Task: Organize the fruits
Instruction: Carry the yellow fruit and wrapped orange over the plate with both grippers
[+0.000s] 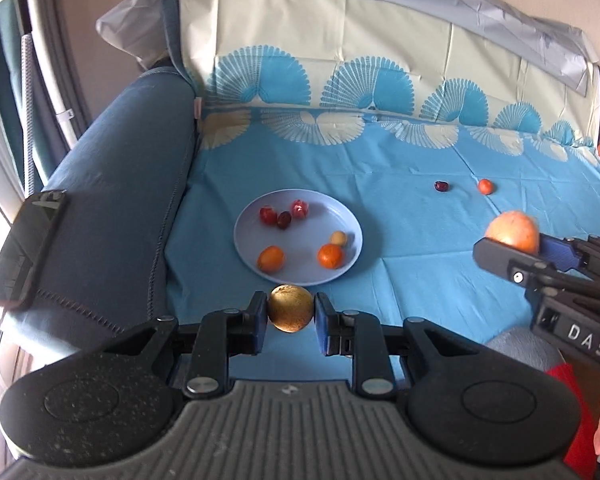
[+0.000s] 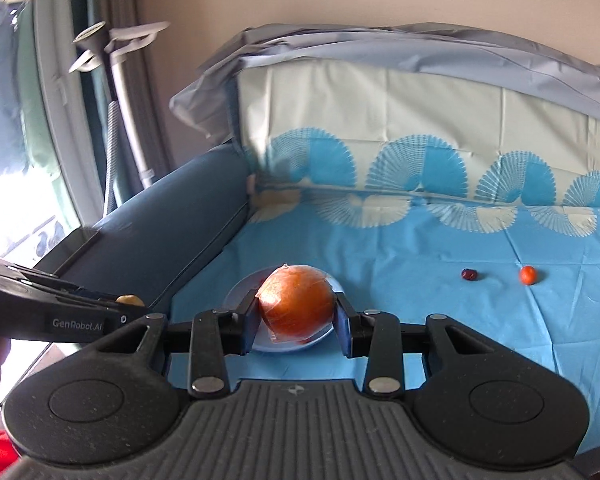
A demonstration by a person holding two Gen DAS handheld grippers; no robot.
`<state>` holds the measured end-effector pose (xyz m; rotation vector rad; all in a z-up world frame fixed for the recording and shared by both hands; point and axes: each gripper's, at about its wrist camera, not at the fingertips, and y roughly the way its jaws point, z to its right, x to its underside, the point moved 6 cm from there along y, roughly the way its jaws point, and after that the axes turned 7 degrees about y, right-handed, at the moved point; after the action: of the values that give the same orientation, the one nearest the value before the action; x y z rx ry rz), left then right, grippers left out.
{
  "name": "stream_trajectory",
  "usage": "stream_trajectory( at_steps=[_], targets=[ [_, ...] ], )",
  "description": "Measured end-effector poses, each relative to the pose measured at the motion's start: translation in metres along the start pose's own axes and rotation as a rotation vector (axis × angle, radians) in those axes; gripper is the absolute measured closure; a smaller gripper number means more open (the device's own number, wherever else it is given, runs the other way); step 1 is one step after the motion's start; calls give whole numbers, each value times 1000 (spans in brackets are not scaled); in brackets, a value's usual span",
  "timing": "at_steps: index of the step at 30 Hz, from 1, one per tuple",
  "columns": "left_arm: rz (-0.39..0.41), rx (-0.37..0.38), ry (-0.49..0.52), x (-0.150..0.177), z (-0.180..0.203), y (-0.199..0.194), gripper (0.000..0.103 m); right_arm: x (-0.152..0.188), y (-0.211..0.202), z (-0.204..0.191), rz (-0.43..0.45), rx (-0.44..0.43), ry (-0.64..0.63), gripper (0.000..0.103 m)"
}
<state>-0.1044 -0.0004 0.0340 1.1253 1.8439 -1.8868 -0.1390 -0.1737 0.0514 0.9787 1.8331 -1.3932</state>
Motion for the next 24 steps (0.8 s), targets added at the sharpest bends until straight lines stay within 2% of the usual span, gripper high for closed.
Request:
stream_trajectory(
  at_steps=[9, 24],
  targets=[
    [40, -6, -53, 27, -17, -31, 76, 28, -33, -48, -42, -44, -68, 63],
    [65, 0, -100, 31, -28, -39, 76, 35, -41, -59, -49, -41, -96, 63]
  ],
)
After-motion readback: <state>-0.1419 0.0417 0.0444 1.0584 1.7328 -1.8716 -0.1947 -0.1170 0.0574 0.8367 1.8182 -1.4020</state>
